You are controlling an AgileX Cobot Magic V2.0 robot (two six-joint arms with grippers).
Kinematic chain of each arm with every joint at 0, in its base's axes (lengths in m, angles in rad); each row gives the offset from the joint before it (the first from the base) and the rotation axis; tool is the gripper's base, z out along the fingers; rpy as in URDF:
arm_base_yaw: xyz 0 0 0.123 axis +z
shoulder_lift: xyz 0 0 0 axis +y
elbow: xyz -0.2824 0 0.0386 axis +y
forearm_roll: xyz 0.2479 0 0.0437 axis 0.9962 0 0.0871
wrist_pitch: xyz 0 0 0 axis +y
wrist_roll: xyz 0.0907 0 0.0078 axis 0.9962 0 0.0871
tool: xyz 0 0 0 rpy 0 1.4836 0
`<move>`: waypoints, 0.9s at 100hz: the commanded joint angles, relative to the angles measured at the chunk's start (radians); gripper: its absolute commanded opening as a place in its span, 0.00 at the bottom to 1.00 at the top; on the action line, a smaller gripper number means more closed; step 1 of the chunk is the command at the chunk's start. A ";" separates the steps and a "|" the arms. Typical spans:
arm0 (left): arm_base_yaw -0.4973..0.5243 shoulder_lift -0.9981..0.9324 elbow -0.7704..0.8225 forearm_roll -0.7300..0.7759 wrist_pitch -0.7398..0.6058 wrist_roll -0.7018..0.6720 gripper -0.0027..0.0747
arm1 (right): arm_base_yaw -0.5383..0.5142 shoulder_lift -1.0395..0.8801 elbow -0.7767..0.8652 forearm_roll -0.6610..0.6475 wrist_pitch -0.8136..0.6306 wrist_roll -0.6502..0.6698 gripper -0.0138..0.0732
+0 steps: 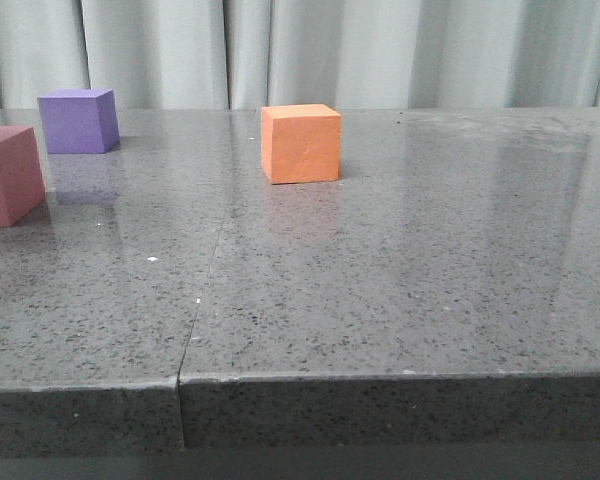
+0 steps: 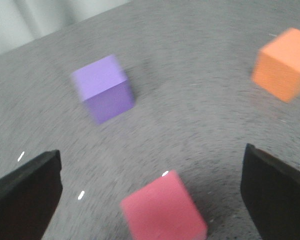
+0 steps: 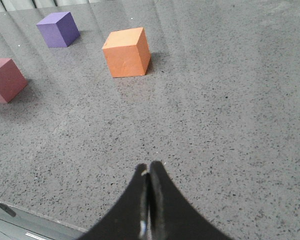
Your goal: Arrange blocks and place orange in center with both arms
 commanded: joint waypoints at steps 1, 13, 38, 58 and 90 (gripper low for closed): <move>-0.038 0.050 -0.105 -0.123 0.020 0.187 0.93 | -0.002 0.005 -0.024 -0.015 -0.078 -0.010 0.08; -0.068 0.154 -0.217 -0.258 0.159 0.377 0.93 | -0.002 0.005 -0.024 -0.015 -0.078 -0.010 0.08; -0.079 0.364 -0.436 -0.384 0.325 0.500 0.93 | -0.002 0.005 -0.024 -0.015 -0.078 -0.010 0.08; -0.079 0.509 -0.560 -0.418 0.325 0.500 0.93 | -0.002 0.005 -0.024 -0.015 -0.078 -0.010 0.08; -0.139 0.673 -0.682 -0.429 0.346 0.530 0.93 | -0.002 0.005 -0.024 -0.015 -0.078 -0.010 0.08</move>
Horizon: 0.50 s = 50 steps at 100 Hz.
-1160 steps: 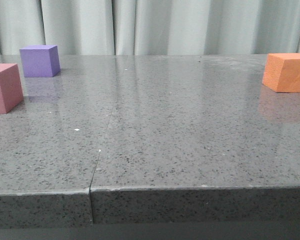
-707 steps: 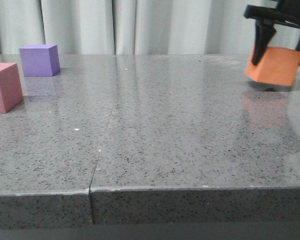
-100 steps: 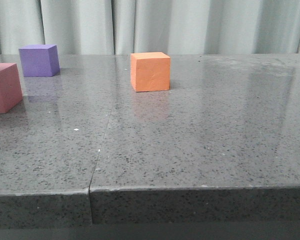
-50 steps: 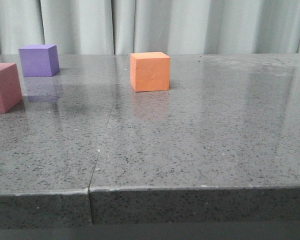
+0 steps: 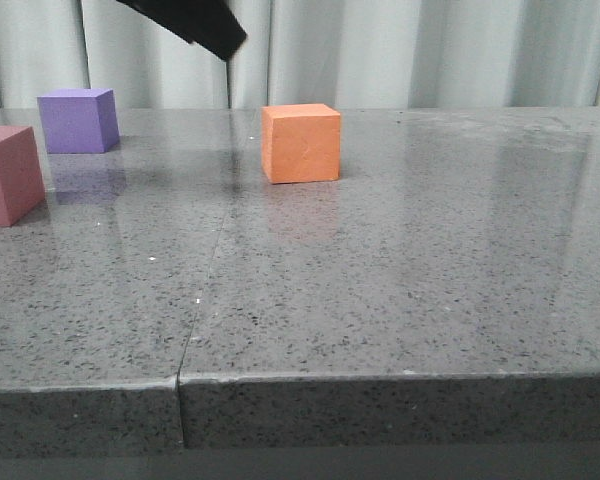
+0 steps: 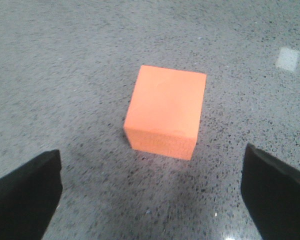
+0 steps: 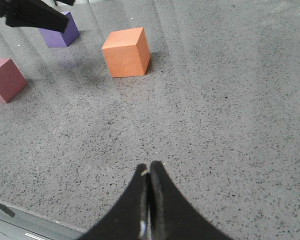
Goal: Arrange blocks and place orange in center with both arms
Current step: 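Lower the left gripper onto the orange cube and grasp it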
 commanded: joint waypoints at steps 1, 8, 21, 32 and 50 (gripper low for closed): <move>-0.029 -0.016 -0.062 -0.060 -0.013 0.008 0.93 | -0.002 0.005 -0.024 -0.011 -0.078 -0.010 0.08; -0.046 0.014 -0.083 -0.058 -0.018 0.008 0.93 | -0.002 0.005 -0.024 -0.011 -0.078 -0.010 0.08; -0.069 0.046 -0.105 -0.058 -0.038 0.010 0.93 | -0.002 0.005 -0.024 -0.011 -0.078 -0.010 0.08; -0.086 0.074 -0.130 -0.058 -0.038 0.010 0.93 | -0.002 0.005 -0.024 -0.011 -0.078 -0.010 0.08; -0.104 0.101 -0.141 -0.055 -0.098 0.010 0.93 | -0.002 0.005 -0.024 -0.011 -0.078 -0.010 0.08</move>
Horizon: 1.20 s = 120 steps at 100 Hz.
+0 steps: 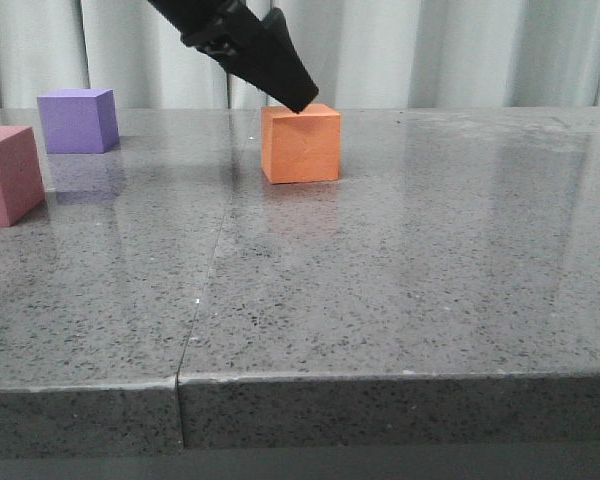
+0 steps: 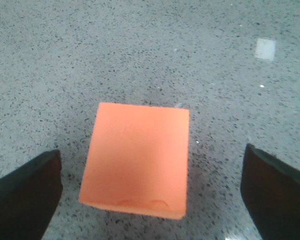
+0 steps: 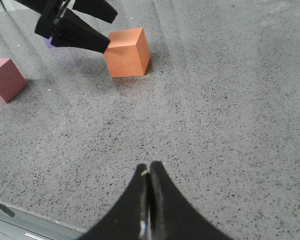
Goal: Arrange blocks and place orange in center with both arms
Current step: 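Lower the left gripper onto the orange cube and grasp it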
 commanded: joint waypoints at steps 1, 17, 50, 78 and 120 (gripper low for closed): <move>-0.013 -0.047 -0.035 -0.048 -0.061 0.001 0.93 | -0.002 0.005 -0.024 -0.011 -0.078 -0.010 0.08; -0.014 -0.036 -0.035 -0.050 -0.069 0.001 0.93 | -0.002 0.005 -0.024 -0.011 -0.078 -0.010 0.08; -0.014 0.014 -0.035 -0.052 -0.027 0.001 0.93 | -0.002 0.005 -0.024 -0.011 -0.078 -0.010 0.08; -0.019 0.017 -0.035 -0.052 -0.022 0.001 0.80 | -0.002 0.005 -0.024 -0.011 -0.078 -0.010 0.08; -0.019 0.014 -0.035 -0.052 -0.021 -0.013 0.32 | -0.002 0.005 -0.024 -0.011 -0.078 -0.010 0.08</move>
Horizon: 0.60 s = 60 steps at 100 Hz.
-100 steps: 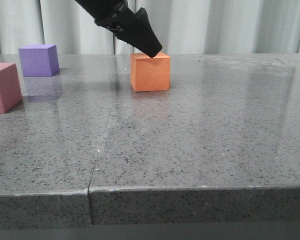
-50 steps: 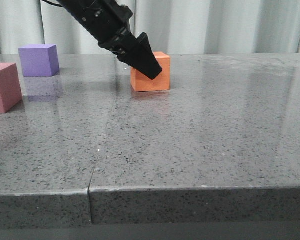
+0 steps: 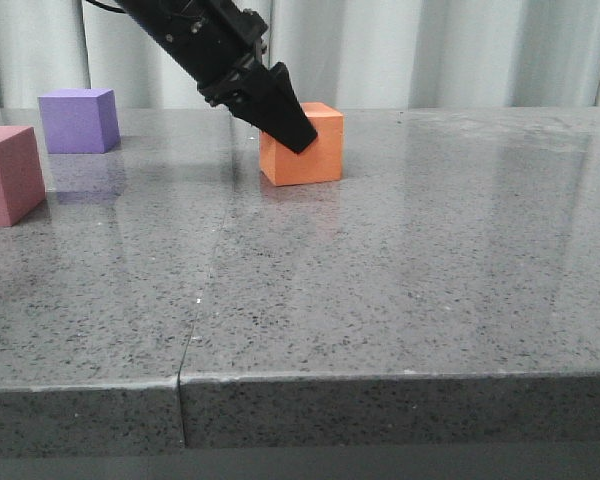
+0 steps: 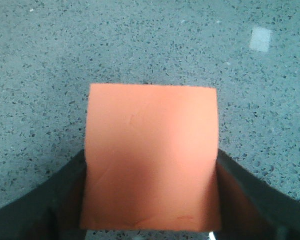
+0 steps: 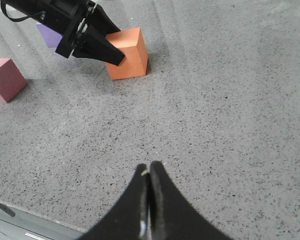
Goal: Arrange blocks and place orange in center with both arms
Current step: 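Lower the left gripper onto the orange cube and grasp it, then lift the orange cube with the left gripper toward the purple cube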
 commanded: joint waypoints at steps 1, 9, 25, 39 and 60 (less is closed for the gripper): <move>-0.009 -0.066 -0.033 -0.052 -0.008 -0.017 0.32 | -0.002 0.005 -0.024 -0.011 -0.078 -0.010 0.08; -0.009 -0.082 -0.033 -0.052 -0.008 -0.059 0.33 | -0.002 0.005 -0.024 -0.011 -0.078 -0.010 0.08; -0.009 -0.141 -0.033 0.053 -0.008 -0.275 0.34 | -0.002 0.005 -0.024 -0.011 -0.078 -0.010 0.08; -0.009 -0.203 -0.033 0.223 -0.008 -0.479 0.33 | -0.002 0.005 -0.024 -0.011 -0.078 -0.010 0.08; -0.009 -0.291 -0.033 0.552 -0.007 -0.889 0.33 | -0.002 0.005 -0.024 -0.011 -0.078 -0.010 0.08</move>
